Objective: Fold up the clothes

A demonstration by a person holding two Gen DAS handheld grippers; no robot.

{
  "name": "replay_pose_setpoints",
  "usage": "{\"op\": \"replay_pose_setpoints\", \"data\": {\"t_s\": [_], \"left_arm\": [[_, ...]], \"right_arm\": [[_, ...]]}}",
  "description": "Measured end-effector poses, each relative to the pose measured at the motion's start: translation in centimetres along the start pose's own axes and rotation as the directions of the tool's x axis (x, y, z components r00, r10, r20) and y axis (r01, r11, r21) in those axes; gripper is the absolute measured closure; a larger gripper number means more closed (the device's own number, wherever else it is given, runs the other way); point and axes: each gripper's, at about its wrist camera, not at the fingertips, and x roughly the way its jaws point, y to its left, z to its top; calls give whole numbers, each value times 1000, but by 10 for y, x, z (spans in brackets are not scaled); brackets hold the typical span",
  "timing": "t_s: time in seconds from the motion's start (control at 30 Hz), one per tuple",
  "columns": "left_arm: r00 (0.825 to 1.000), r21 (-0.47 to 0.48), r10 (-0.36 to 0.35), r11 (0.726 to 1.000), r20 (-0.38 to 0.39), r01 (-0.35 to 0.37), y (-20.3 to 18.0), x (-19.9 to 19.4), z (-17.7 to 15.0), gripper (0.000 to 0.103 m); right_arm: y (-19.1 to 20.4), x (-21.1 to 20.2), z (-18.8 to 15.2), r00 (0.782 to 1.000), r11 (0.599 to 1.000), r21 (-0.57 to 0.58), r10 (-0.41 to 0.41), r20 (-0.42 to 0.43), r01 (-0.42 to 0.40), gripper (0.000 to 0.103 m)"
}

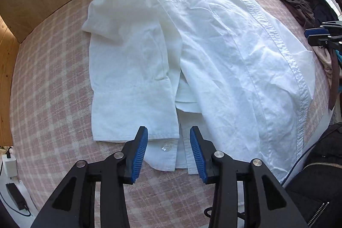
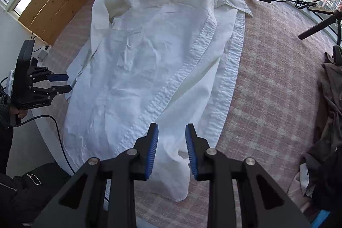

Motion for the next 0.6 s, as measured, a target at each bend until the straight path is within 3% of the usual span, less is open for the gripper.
{"op": "replay_pose_setpoints", "data": {"t_s": [0.03,0.07,0.2,0.33,0.37,0.4,0.43,0.47,0.6], "left_arm": [[1000,-4,-5,1000,6,5,-2,0,4,62],[1000,-2,2,1000,16,-2,-4,-1,8,62],[995,25,96,995,35,-97,-11,5,27,62],[999,5,53,999,8,-53,-7,20,38,66],[999,0,45,999,4,-45,-5,21,39,71],[999,-5,39,999,2,-39,-3,22,39,87],[999,-10,33,999,-1,-33,-1,22,39,96],[1000,-15,27,1000,-3,-27,1,22,40,100],[999,-64,25,998,32,-22,16,4,44,101]], "right_arm": [[5,3,-1,998,990,-131,38,-54,-44,77],[8,6,-2,996,980,-191,45,-80,-60,77],[13,4,-4,996,979,-196,39,-78,-54,77],[7,-3,-6,997,983,-178,40,-63,-51,77],[5,-2,-6,997,984,-172,41,-65,-52,77],[3,-2,-7,997,985,-167,42,-67,-53,77],[1,1,-9,997,986,-161,43,-64,-53,77],[-1,4,-10,997,986,-155,45,-59,-53,77],[-15,23,-15,997,994,-98,36,-74,-43,77]]}}
